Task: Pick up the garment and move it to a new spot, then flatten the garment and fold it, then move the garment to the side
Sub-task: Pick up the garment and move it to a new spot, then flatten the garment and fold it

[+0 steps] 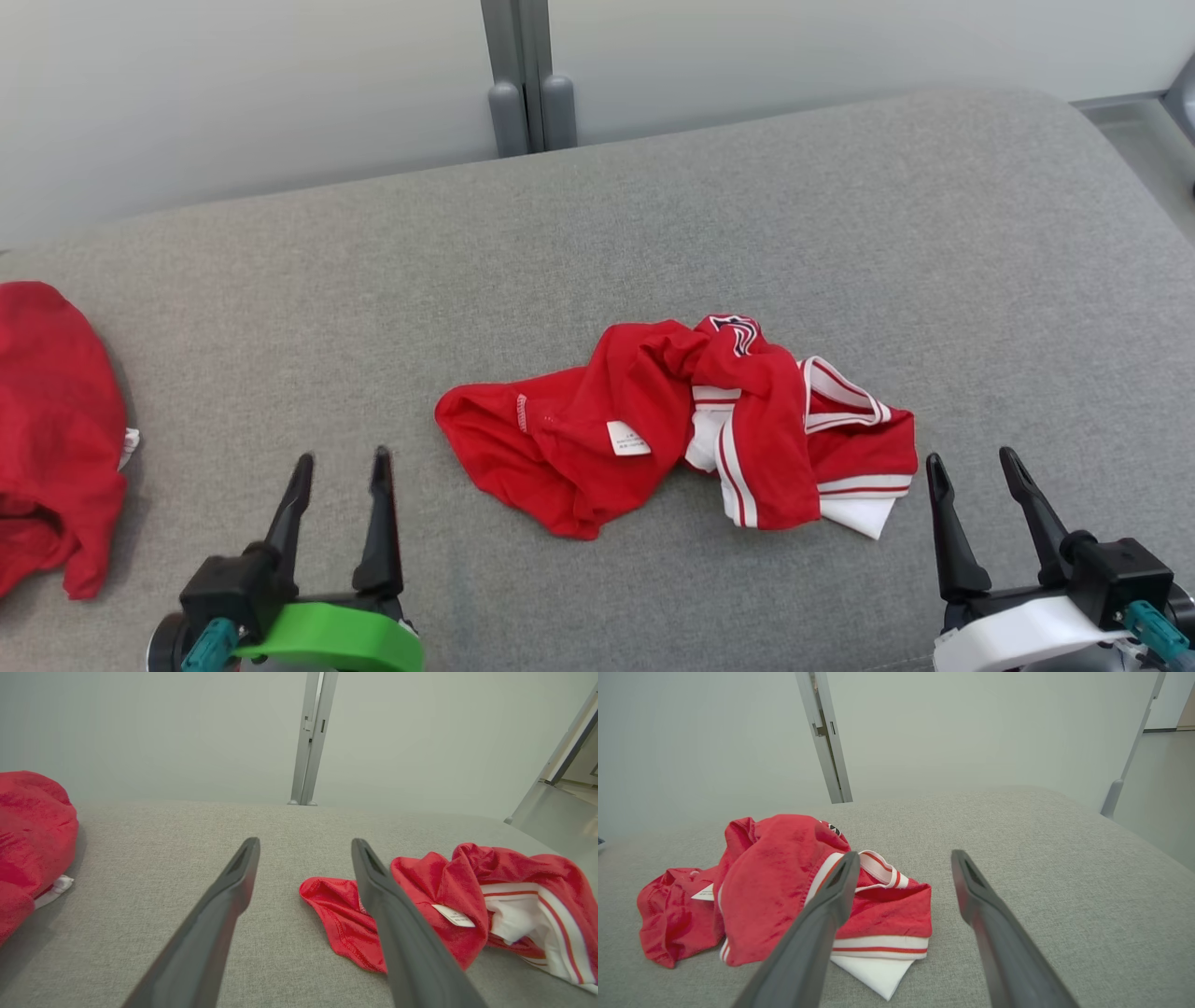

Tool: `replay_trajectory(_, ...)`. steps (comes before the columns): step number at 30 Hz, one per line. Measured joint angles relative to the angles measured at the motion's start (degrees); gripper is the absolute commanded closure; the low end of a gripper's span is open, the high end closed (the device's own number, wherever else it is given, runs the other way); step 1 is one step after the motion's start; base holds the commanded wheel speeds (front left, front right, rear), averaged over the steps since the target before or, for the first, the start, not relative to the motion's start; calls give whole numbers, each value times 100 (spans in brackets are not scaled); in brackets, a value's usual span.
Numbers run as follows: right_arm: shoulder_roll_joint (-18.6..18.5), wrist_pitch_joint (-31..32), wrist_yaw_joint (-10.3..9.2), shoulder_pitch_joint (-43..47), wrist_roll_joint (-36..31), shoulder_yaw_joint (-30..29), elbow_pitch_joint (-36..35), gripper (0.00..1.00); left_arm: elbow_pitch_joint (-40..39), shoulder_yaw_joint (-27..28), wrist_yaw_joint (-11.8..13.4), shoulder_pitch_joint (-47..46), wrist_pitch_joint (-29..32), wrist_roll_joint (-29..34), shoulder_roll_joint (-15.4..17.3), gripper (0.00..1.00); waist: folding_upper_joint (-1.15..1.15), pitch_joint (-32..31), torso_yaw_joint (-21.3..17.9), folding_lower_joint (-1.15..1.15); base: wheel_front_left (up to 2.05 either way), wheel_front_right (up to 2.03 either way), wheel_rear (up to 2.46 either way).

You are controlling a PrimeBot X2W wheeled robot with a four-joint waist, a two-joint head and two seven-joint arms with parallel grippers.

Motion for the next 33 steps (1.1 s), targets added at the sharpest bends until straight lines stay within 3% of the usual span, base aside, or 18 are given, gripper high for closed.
replay_trajectory(8,25,0,0,172,-53,-52,-16,0,305,732,-377,695,-24,984,-683,0,0,-294,0,0,0,0,0)
replay_trajectory(14,71,-1,0,217,-77,-40,-3,0,222,1223,-800,1028,-33,1634,-975,0,0,-406,78,0,0,0,0)
replay_trajectory(23,101,-1,0,272,-109,-18,19,0,212,1574,-1314,1185,-33,1978,-1199,0,0,-502,217,0,0,0,0)
replay_trajectory(33,108,-1,0,268,-110,68,31,0,465,1538,-1518,1172,-33,1986,-1237,0,0,-449,190,0,0,0,0)
